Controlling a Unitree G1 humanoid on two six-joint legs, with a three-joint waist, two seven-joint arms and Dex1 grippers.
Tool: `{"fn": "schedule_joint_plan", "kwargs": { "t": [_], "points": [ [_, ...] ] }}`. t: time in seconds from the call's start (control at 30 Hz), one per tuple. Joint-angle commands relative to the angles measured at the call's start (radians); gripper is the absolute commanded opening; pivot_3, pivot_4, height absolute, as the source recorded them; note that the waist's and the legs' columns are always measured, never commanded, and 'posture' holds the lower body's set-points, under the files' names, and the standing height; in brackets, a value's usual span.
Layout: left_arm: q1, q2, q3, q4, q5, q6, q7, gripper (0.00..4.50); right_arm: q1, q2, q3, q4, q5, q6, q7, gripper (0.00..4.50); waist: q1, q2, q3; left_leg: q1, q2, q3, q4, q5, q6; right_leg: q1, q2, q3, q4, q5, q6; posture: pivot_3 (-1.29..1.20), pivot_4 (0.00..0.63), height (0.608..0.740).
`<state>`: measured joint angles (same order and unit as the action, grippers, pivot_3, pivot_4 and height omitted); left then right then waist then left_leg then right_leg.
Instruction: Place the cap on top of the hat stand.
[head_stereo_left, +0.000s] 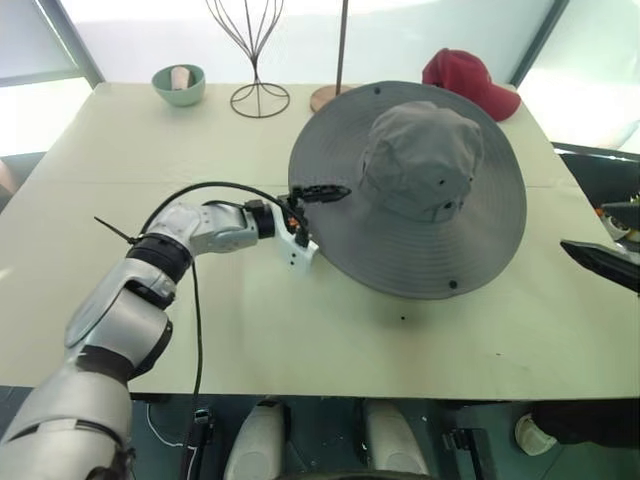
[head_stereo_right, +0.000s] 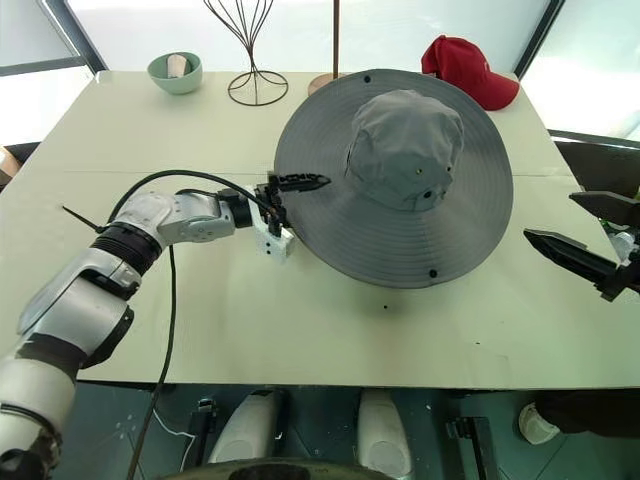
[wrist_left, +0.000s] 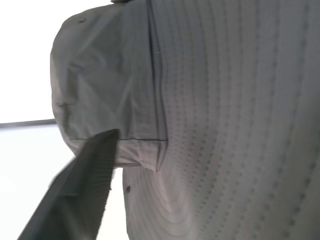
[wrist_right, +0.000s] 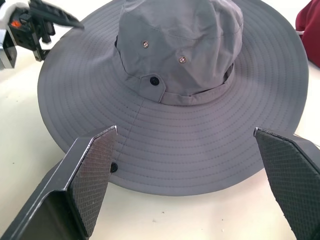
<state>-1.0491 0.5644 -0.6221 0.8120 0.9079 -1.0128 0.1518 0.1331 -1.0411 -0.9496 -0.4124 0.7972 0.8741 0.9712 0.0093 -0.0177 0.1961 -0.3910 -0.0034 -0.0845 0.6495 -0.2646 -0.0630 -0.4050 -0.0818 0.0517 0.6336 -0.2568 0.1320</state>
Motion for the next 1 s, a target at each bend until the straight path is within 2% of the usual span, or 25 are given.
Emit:
{"fn": "schedule_joint_plan", "kwargs": {
  "t": [0.03, 0.1, 0.17, 0.33, 0.47, 0.73, 0.83, 0.87, 0.93, 1.0],
  "points": [
    [0.032, 0.035, 0.052, -0.063, -0.09, -0.015, -0.071, 4.44, -0.025, -0.022, 0.003, 0.006, -0.005, -0.023, -0.004, 4.5, 0.0, 0.0, 0.0, 0.0, 0.0, 0.0, 0.0, 0.0, 0.0, 0.0, 0.0, 0.0, 0.0, 0.0, 0.0, 0.0, 0.15, 0.74],
    [0.054, 0.05, 0.073, -0.092, -0.142, -0.01, -0.128, 4.44, -0.033, -0.025, 0.013, 0.011, -0.008, -0.026, -0.002, 4.5, -0.002, 0.0, 0.0, 0.0, 0.0, 0.0, 0.0, 0.0, 0.0, 0.0, 0.0, 0.0, 0.0, 0.0, 0.0, 0.0, 0.15, 0.74],
    [0.084, 0.07, 0.116, -0.135, -0.273, 0.015, -0.224, 4.44, -0.038, -0.031, 0.023, 0.017, -0.014, -0.03, 0.005, 4.5, -0.002, 0.0, 0.0, 0.0, 0.0, 0.0, 0.0, 0.0, 0.0, 0.0, 0.0, 0.0, 0.0, 0.0, 0.0, 0.0, 0.15, 0.74],
    [0.179, 0.187, 0.19, -0.27, -0.489, 0.062, -0.438, 4.44, -0.056, -0.057, 0.055, 0.055, -0.035, -0.047, 0.029, 4.5, -0.006, 0.0, 0.0, 0.0, 0.0, 0.0, 0.0, 0.0, 0.0, 0.0, 0.0, 0.0, 0.001, 0.0, 0.0, 0.0, 0.15, 0.74],
    [0.31, 0.299, 0.267, -0.417, -0.745, 0.2, -0.649, 4.44, -0.064, -0.085, 0.103, 0.106, -0.079, -0.086, 0.061, 4.5, -0.023, 0.001, 0.0, 0.0, 0.0, 0.0, 0.0, 0.0, 0.0, 0.0, 0.0, 0.0, 0.001, 0.0, 0.0, 0.0, 0.15, 0.74],
    [0.592, 0.524, 0.541, -0.766, -1.383, 0.969, -1.077, 4.44, -0.09, -0.126, 0.188, 0.206, -0.15, -0.158, 0.129, 4.5, -0.03, 0.001, 0.0, 0.001, 0.001, 0.0, 0.0, 0.0, 0.0, 0.0, 0.0, 0.0, 0.003, 0.0, 0.0, 0.0, 0.15, 0.74],
    [0.609, 0.613, 0.724, -0.814, -1.74, 1.385, -1.192, 4.44, -0.122, -0.164, 0.228, 0.283, -0.18, -0.194, 0.17, 4.5, -0.029, 0.001, 0.0, 0.001, 0.001, 0.0, 0.0, 0.0, 0.0, 0.0, 0.0, 0.0, 0.003, 0.0, -0.001, 0.0, 0.15, 0.74],
    [0.597, 0.63, 0.773, -0.802, -1.821, 1.488, -1.22, 4.44, -0.142, -0.177, 0.245, 0.31, -0.185, -0.2, 0.18, 4.5, -0.028, 0.001, 0.0, 0.001, 0.001, 0.0, 0.0, 0.0, 0.0, 0.0, 0.0, 0.0, 0.003, 0.0, -0.001, 0.0, 0.15, 0.74],
    [0.558, 0.643, 0.835, -0.759, -1.877, 1.593, -1.249, 4.44, -0.18, -0.202, 0.283, 0.359, -0.194, -0.214, 0.205, 4.5, -0.029, 0.001, 0.0, 0.001, 0.001, 0.0, 0.001, 0.0, 0.0, 0.0, 0.0, 0.0, 0.003, 0.0, -0.001, 0.0, 0.15, 0.74],
    [0.523, 0.647, 0.861, -0.713, -1.86, 1.627, -1.278, 4.44, -0.223, -0.226, 0.325, 0.411, -0.206, -0.232, 0.232, 4.5, -0.03, 0.002, 0.0, 0.001, 0.001, 0.0, 0.001, 0.0, 0.0, 0.0, 0.0, 0.0, 0.003, 0.0, -0.001, 0.0, 0.15, 0.74]
  ]
}}
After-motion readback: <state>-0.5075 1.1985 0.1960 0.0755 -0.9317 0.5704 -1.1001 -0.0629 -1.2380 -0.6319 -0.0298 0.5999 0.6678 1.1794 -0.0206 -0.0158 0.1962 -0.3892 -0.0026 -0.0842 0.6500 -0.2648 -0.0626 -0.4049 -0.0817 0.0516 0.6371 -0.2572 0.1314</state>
